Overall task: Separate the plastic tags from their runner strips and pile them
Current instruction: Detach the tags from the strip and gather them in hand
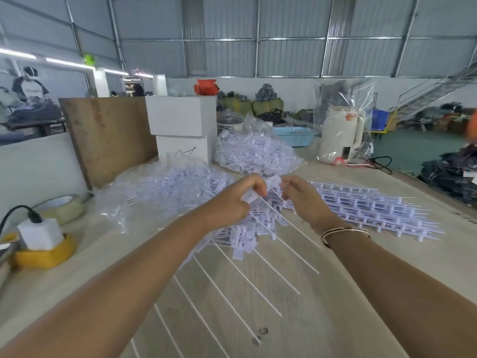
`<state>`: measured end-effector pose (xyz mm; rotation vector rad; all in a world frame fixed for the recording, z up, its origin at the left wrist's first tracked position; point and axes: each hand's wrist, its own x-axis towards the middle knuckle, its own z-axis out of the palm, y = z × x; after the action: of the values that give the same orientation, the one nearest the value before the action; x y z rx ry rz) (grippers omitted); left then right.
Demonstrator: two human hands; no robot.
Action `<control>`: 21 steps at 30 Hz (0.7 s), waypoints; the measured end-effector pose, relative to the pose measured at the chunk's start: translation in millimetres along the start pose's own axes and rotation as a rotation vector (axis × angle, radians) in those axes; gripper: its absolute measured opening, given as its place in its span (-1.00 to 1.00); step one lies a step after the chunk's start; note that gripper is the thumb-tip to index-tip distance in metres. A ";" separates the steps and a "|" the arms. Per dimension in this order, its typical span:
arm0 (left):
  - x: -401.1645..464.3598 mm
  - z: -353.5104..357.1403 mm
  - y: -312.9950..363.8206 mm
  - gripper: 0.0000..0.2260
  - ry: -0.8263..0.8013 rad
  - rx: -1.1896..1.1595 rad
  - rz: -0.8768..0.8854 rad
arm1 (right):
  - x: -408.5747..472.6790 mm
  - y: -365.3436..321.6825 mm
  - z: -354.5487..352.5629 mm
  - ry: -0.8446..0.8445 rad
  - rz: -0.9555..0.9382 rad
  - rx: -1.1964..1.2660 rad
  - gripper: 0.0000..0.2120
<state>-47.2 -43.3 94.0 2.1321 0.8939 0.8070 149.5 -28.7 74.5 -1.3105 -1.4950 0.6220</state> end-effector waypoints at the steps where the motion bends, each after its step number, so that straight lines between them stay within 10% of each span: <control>1: 0.2 -2.8 0.6 -0.41 0.040 -0.027 0.004 | 1.8 -4.4 -3.7 0.062 -0.037 0.026 -0.81; 12: 4.1 8.8 -12.9 -0.60 -0.091 0.360 -0.139 | -35.2 8.2 -25.6 -0.278 0.196 0.238 -0.81; 21: -7.1 41.9 -21.6 -0.82 -0.071 0.369 -0.077 | -60.8 40.4 2.4 -0.261 -0.015 0.284 -0.67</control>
<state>-27.8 -51.7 51.2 2.4060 1.1506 0.5553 158.0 -73.7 17.6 -1.0276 -1.5544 0.9874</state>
